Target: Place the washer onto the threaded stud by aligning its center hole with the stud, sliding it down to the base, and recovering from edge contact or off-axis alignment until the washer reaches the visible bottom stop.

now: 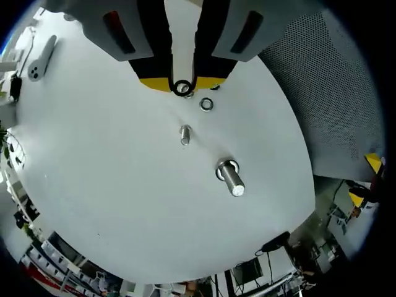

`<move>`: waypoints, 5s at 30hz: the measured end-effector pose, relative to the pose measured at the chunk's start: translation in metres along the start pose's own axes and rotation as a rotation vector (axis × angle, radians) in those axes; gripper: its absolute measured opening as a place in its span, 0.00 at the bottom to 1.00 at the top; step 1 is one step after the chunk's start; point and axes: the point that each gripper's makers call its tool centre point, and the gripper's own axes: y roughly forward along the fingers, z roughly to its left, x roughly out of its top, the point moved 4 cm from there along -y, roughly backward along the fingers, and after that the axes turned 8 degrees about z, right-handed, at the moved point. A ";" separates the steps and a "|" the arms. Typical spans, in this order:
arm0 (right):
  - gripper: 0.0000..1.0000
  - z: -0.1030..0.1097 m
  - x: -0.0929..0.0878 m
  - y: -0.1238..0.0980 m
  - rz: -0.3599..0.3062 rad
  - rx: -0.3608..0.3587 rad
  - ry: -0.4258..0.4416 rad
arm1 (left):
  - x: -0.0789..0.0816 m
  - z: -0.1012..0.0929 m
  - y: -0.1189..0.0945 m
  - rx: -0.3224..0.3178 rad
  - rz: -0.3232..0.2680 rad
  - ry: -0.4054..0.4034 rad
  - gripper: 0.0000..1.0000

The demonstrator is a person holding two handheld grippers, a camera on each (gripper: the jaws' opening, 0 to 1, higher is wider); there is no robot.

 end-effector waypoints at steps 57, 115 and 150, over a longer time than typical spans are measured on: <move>0.13 0.001 0.030 0.053 0.133 0.026 -0.146 | 0.001 0.001 0.000 0.007 -0.009 -0.005 0.33; 0.21 0.007 -0.013 0.036 0.099 0.012 -0.029 | 0.003 0.002 -0.001 0.014 -0.019 0.004 0.33; 0.21 0.039 -0.035 0.053 0.141 0.050 -0.070 | 0.002 0.003 -0.002 0.017 -0.018 0.001 0.33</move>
